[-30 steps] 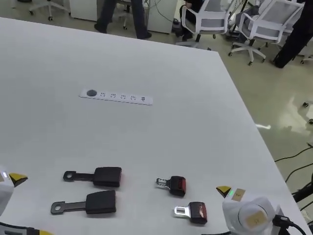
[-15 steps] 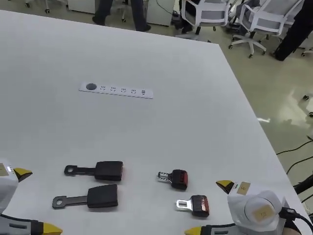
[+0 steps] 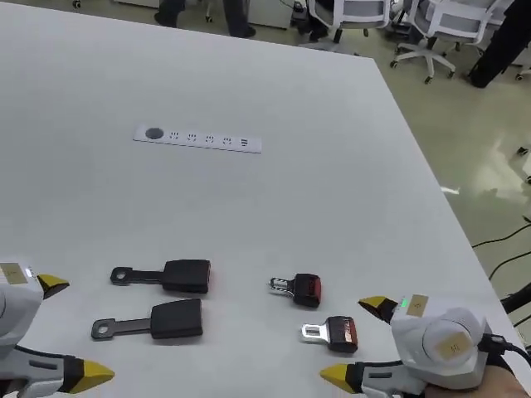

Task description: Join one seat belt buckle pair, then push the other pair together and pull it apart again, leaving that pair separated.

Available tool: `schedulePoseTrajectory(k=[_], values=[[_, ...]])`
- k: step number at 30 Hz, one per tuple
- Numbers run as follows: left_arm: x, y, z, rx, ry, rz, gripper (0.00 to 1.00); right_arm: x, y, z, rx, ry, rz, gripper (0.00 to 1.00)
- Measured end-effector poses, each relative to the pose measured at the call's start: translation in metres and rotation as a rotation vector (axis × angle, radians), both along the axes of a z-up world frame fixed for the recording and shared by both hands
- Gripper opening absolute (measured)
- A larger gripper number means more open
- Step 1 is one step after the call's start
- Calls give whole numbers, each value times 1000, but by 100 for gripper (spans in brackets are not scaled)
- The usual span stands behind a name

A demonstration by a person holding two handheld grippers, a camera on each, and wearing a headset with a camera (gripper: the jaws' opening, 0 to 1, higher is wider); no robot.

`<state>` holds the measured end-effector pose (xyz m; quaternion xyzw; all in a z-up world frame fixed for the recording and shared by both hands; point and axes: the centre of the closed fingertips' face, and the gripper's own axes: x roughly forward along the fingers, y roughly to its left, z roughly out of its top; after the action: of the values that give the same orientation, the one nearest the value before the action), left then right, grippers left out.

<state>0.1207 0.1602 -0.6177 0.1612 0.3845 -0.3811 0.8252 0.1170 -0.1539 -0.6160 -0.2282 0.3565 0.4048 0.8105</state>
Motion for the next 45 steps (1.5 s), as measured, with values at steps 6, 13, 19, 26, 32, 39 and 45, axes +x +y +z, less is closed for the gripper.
schedulePoseTrajectory(k=[6,13,19,26,32,39,45], values=[[5,-12,-5,-5,2,-40,83,3,-6,-9,-18,13,18,63],[10,-23,-20,13,24,-100,75,6,-8,-14,-41,8,85,56],[14,-41,-28,20,39,-144,71,10,-11,-26,-61,30,116,49],[19,-55,-47,31,68,-207,66,16,-19,-44,-102,55,153,48],[24,-63,-56,48,88,-250,59,18,-22,-49,-127,76,188,45],[29,-75,-62,69,93,-319,53,26,-28,-59,-154,93,215,43],[34,-85,-65,83,63,-408,47,25,-26,-68,-167,130,251,41]])
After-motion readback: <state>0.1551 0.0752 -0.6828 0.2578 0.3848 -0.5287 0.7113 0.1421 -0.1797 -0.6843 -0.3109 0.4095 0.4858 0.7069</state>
